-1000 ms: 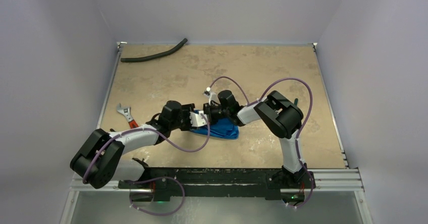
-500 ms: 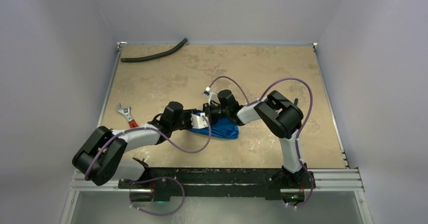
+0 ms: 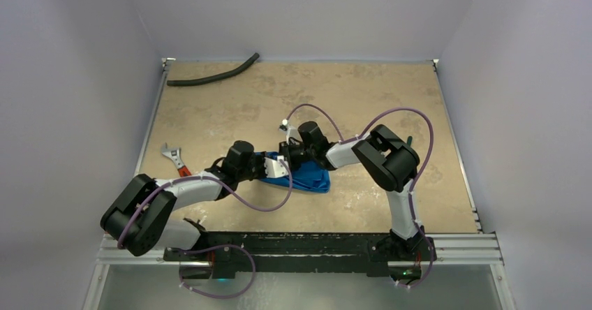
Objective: Fold the napkin into a case and place the utensils inside
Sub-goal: Stuff the 2/3 rectangle-folded napkin into the folded napkin.
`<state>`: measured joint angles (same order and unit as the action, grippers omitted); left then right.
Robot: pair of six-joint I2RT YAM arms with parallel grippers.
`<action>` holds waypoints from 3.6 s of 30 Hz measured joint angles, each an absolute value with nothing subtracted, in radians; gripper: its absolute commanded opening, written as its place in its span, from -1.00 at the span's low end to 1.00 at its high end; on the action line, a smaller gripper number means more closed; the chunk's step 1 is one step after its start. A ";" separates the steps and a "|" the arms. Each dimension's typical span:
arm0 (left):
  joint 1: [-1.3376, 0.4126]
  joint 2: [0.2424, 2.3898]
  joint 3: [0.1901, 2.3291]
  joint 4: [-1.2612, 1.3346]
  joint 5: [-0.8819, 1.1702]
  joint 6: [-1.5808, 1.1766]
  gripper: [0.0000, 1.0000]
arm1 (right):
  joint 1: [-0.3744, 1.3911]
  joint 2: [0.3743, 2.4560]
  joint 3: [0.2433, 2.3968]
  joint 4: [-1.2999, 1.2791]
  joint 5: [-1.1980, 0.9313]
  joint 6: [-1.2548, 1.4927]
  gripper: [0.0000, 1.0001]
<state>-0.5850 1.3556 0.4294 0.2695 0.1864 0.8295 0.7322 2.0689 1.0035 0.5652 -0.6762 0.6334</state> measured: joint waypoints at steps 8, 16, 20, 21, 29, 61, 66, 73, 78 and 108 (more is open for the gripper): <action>-0.585 1.356 0.431 0.271 0.167 0.810 -0.29 | 0.733 2.069 1.031 0.506 -0.677 0.625 -1.00; -0.584 1.353 0.441 0.277 0.123 0.781 -0.10 | 0.733 2.069 1.042 0.480 -0.677 0.621 -1.00; -0.584 1.352 0.441 0.270 0.120 0.765 -0.82 | 0.733 2.069 1.044 0.474 -0.677 0.621 -1.00; -0.584 1.352 0.441 0.271 0.118 0.762 -0.86 | 0.733 2.069 1.045 0.472 -0.676 0.621 -1.00; -0.584 1.353 0.441 0.260 0.118 0.742 -0.90 | 0.733 2.069 1.051 0.459 -0.675 0.619 -1.00; -0.606 1.386 0.458 0.250 0.057 0.681 -0.61 | 0.733 2.067 1.055 0.447 -0.673 0.617 -1.00; -0.605 1.390 0.450 0.250 0.028 0.695 -1.00 | 0.733 2.067 1.055 0.447 -0.673 0.617 -1.00; -0.605 1.390 0.451 0.249 0.023 0.693 -1.00 | 0.733 2.067 1.055 0.446 -0.673 0.617 -1.00; -0.605 1.389 0.463 0.245 0.023 0.676 -1.00 | 0.733 2.067 1.055 0.446 -0.673 0.617 -1.00; -0.605 1.333 0.462 0.195 0.085 0.648 -1.00 | 0.734 2.071 1.149 0.276 -0.672 0.555 -1.00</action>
<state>-0.6052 1.3327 0.4622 0.1951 0.0849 0.6476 0.7341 2.0708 1.1492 0.2756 -0.6716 0.5549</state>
